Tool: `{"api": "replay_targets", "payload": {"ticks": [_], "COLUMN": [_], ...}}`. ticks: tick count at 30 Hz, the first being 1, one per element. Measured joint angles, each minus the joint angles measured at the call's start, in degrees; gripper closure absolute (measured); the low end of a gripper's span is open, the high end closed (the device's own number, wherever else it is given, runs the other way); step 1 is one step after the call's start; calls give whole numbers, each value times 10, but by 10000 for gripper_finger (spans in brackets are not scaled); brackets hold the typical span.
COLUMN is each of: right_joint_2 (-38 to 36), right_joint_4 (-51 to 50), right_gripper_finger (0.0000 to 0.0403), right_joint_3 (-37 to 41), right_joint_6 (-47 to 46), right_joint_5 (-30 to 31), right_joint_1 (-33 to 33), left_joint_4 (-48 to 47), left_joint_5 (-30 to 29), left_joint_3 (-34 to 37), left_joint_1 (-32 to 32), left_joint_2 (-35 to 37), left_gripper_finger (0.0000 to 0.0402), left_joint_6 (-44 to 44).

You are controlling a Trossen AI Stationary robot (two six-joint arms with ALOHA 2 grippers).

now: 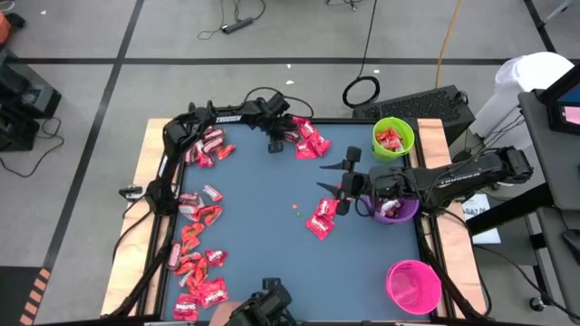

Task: Organize candy in baskets
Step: Put the brown chocolate bar into the violet bucket

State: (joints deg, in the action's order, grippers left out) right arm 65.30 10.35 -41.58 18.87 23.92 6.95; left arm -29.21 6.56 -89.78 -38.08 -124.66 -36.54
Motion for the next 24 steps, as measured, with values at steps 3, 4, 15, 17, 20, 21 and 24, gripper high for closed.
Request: {"api": "replay_targets", "payload": {"ticks": [3, 4, 15, 17, 20, 21, 24], "right_joint_2": [0, 0, 4, 7, 14, 16, 22], "right_joint_4": [-14, -19, -55, -57, -58, -57, -39], "right_gripper_finger": [198, 198, 185, 173, 156, 151, 143], "right_joint_3": [0, 0, 0, 0, 0, 1, 0], "right_joint_6": [-10, -17, -53, -56, -58, -59, -46], "right_joint_5": [0, 0, 0, 0, -2, -3, -17], "right_joint_1": [0, 0, -10, -14, -22, -25, -30], "left_joint_4": [-26, -34, -22, -3, 41, 62, 117], "left_joint_5": [-7, -10, -48, -52, -53, -53, -52], "left_joint_3": [1, 1, 77, 116, 186, 212, 280], "left_joint_1": [5, 8, 84, 104, 141, 155, 199], "left_joint_2": [17, 27, 213, 258, 329, 352, 409], "left_gripper_finger": [366, 366, 368, 370, 371, 372, 372], "left_joint_6": [7, 13, 65, 81, 100, 107, 133]}}
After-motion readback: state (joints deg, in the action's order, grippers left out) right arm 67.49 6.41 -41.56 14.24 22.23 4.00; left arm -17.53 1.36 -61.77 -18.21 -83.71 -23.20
